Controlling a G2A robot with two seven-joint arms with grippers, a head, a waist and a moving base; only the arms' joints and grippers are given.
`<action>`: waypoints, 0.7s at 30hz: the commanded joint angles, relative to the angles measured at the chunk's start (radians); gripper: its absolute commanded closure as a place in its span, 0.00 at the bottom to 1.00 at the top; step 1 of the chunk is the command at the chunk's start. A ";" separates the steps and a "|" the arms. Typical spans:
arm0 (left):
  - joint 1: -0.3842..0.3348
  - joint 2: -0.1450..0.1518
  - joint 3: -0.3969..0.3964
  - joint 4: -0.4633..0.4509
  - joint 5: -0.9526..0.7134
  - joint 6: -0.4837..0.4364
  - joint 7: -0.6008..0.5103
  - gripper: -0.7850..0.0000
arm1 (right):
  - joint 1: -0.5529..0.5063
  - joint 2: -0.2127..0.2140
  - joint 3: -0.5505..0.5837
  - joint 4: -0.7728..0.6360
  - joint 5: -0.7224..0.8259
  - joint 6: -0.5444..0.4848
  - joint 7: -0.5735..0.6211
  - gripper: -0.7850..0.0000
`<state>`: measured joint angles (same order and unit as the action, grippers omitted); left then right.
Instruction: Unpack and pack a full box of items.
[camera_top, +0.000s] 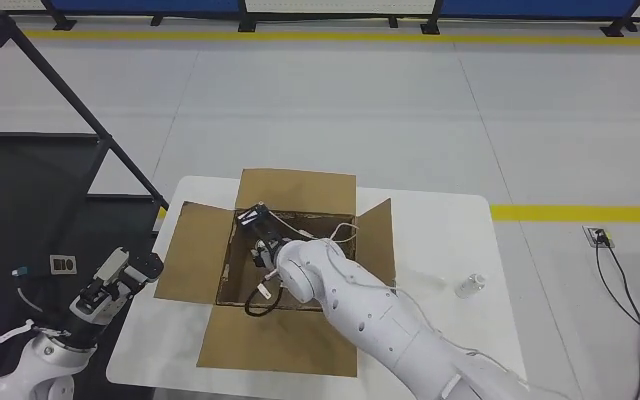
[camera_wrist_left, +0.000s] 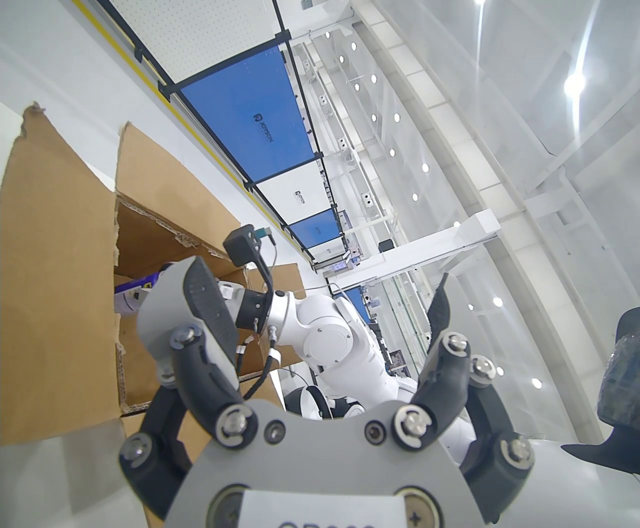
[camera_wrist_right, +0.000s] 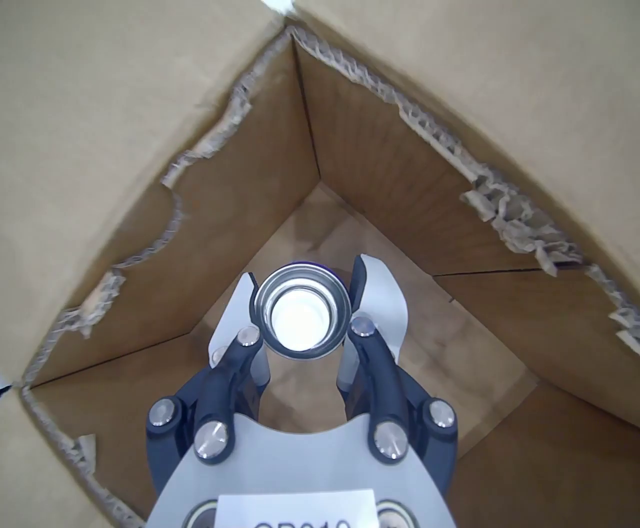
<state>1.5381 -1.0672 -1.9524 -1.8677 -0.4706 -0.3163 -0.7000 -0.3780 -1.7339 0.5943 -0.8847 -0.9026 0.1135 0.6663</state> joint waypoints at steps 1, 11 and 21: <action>0.000 0.000 0.000 0.000 0.000 0.000 0.000 0.00 | -0.046 0.032 0.036 -0.134 -0.062 0.023 0.033 1.00; 0.000 0.000 0.000 0.000 0.000 0.000 0.000 0.00 | -0.441 0.193 0.389 -0.975 -0.539 0.116 0.203 1.00; 0.000 0.000 0.000 0.000 0.000 0.000 0.000 0.00 | -0.848 0.246 0.778 -1.465 -0.740 0.147 0.246 1.00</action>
<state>1.5381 -1.0672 -1.9524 -1.8677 -0.4706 -0.3163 -0.7000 -1.1867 -1.4899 1.3281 -2.3471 -1.6385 0.2522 0.9198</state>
